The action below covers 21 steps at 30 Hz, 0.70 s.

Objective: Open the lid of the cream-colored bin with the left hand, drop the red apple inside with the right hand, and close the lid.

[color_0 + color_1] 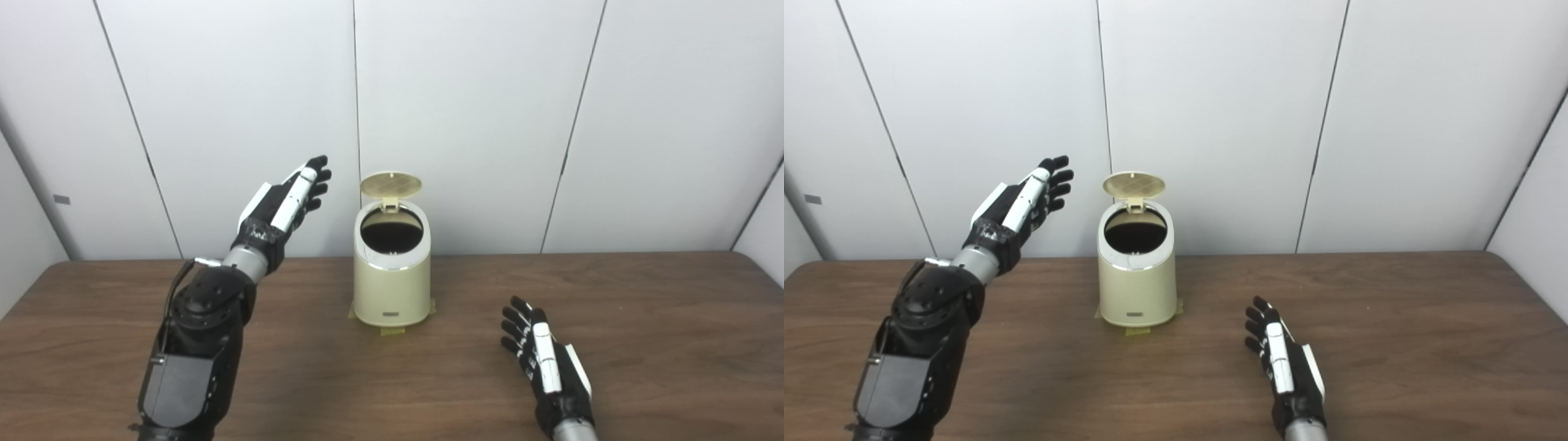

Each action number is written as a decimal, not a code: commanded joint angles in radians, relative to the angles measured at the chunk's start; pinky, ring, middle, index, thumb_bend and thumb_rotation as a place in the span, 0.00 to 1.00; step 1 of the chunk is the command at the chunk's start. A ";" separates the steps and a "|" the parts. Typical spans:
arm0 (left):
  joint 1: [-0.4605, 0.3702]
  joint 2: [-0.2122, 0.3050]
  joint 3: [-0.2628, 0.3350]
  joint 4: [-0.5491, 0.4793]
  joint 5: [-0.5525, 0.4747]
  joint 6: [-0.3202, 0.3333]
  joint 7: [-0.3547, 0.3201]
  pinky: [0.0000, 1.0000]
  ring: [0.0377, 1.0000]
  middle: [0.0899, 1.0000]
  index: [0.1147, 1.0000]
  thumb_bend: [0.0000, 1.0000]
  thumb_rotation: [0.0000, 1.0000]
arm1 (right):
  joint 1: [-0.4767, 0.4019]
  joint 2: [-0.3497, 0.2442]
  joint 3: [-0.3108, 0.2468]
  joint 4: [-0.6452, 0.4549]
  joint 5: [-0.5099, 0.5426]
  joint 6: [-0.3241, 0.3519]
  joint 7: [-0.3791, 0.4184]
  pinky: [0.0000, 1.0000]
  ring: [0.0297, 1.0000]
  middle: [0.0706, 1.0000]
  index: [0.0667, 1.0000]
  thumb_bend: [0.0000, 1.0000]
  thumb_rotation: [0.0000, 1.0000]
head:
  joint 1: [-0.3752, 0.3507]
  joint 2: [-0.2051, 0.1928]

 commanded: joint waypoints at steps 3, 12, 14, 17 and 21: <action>-0.083 0.009 -0.007 0.001 0.010 -0.003 0.006 0.97 0.95 0.94 0.96 0.55 0.93 | -0.019 0.002 0.012 0.001 -0.002 -0.060 0.002 0.90 0.90 0.88 0.90 0.54 1.00 | 0.003 -0.003; -0.141 0.026 -0.038 0.042 0.050 -0.022 0.000 0.96 0.95 0.95 0.94 0.55 0.99 | -0.016 -0.013 0.021 0.003 0.001 -0.055 0.011 0.91 0.90 0.89 0.91 0.52 1.00 | 0.030 0.009; -0.159 0.031 -0.050 0.057 0.065 -0.033 -0.003 0.97 0.95 0.96 0.95 0.54 1.00 | -0.012 -0.020 0.024 0.001 0.001 -0.053 0.015 0.91 0.90 0.88 0.92 0.52 1.00 | 0.031 0.011; -0.190 0.046 -0.073 0.081 0.080 -0.055 -0.020 0.98 0.96 0.94 0.96 0.52 1.00 | -0.007 -0.022 0.029 -0.015 -0.012 -0.027 0.005 0.91 0.90 0.86 0.92 0.53 1.00 | 0.032 0.017; -0.228 0.057 -0.094 0.115 0.097 -0.080 -0.034 0.98 0.97 0.94 0.96 0.48 1.00 | -0.004 -0.022 0.032 -0.023 -0.013 -0.024 0.000 0.94 0.91 0.85 0.93 0.52 1.00 | 0.037 0.027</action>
